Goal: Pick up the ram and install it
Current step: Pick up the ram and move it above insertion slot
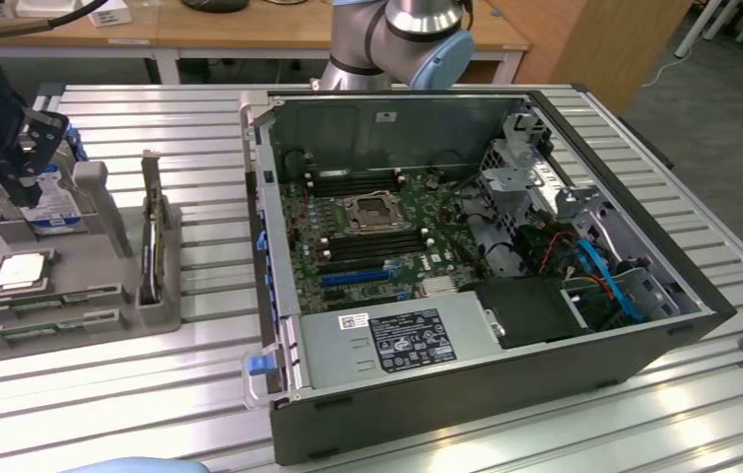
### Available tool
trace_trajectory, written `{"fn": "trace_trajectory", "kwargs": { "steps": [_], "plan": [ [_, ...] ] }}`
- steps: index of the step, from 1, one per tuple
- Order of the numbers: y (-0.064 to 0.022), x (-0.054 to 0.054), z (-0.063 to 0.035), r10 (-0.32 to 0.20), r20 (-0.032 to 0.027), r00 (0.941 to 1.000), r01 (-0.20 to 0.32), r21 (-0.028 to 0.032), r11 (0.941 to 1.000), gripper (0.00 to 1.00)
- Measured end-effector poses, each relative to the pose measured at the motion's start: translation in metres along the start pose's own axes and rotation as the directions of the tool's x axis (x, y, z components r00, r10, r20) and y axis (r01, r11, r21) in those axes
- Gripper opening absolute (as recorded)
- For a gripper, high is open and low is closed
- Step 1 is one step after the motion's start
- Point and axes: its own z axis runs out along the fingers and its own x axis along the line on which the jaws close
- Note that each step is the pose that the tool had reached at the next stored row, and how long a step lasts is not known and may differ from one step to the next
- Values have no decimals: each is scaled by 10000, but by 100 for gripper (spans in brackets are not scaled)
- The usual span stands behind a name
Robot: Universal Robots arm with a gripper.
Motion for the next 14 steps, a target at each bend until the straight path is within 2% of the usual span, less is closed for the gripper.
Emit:
{"fn": "trace_trajectory", "kwargs": {
  "steps": [7,14],
  "plan": [
    [0,0,10,-553,-21,9985,553,-15,9985,10],
    [-1,1,24,-1344,-52,9909,1343,-37,9909,10]
  ]
}}
